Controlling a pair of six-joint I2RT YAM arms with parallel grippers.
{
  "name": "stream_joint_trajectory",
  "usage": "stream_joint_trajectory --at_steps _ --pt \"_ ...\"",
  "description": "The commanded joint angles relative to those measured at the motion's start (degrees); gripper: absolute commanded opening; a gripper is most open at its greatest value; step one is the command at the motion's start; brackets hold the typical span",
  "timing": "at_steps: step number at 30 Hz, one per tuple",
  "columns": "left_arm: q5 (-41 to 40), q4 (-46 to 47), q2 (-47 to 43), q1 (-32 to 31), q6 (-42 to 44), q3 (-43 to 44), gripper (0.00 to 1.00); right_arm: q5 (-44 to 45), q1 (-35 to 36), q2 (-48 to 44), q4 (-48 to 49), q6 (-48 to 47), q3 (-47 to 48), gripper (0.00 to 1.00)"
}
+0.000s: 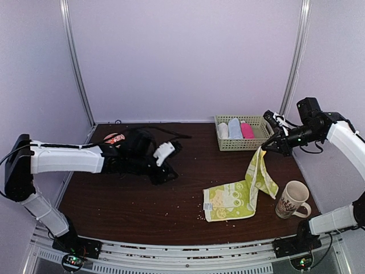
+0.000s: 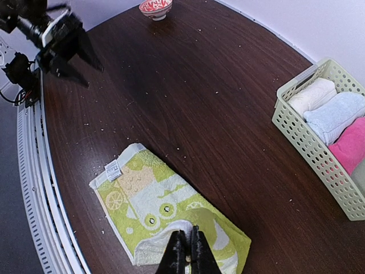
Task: Roll the towels
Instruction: Flatten out the towel at the center of the board.
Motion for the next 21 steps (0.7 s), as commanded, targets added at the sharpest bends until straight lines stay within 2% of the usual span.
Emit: stream_joint_trajectory --at_steps 1,7,14,21 --pt "-4.72 -6.8 7.01 -10.95 18.51 9.53 0.39 0.13 -0.16 0.26 0.13 -0.91 1.63 0.0" --pt "0.07 -9.79 14.75 -15.43 22.67 14.42 0.43 0.48 -0.16 1.81 0.01 -1.85 1.65 0.0" --pt "-1.07 -15.86 25.38 -19.38 27.33 22.89 0.43 0.06 -0.16 2.68 0.1 -2.42 1.56 0.0" --pt "-1.86 -18.7 31.52 -21.4 30.81 28.25 0.42 0.18 -0.16 3.16 0.1 -2.81 1.16 0.0"
